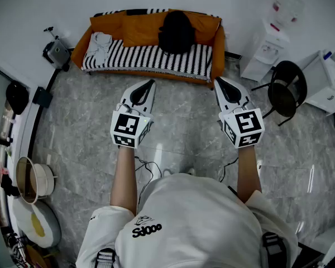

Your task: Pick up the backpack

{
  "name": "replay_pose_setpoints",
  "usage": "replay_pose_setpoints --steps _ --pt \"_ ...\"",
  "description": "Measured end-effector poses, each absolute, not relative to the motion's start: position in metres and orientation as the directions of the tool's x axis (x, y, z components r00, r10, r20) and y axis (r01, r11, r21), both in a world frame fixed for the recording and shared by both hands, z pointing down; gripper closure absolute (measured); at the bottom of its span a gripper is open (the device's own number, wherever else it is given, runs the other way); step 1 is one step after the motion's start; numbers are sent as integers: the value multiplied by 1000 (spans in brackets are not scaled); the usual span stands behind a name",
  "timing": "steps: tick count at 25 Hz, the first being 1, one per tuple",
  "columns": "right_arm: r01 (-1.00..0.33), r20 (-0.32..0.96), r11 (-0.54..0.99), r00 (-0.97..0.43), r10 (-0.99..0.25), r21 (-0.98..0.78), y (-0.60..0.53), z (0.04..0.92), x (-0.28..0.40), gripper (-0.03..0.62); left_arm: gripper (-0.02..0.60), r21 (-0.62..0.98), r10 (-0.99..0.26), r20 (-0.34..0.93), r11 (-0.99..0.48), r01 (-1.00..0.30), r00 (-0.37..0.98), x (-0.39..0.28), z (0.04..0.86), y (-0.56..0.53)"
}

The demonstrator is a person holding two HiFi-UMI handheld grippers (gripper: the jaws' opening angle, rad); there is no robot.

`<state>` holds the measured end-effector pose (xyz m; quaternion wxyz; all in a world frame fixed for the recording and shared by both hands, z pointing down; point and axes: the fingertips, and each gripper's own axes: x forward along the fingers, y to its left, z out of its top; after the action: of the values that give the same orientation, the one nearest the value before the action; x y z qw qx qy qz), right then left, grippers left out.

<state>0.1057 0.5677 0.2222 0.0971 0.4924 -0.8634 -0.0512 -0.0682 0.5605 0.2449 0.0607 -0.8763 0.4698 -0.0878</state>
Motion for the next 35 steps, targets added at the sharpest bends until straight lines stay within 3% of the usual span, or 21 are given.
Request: replay_pose_setpoints --steps 14,35 --pt "-867 83 476 -469 -879 147 545 232 140 560 560 -144 -834 74 -551 -822 546 -51 254 540" --pt "-822 141 559 -543 -828 111 514 261 212 560 560 -157 -873 77 -487 -859 481 24 265 522"
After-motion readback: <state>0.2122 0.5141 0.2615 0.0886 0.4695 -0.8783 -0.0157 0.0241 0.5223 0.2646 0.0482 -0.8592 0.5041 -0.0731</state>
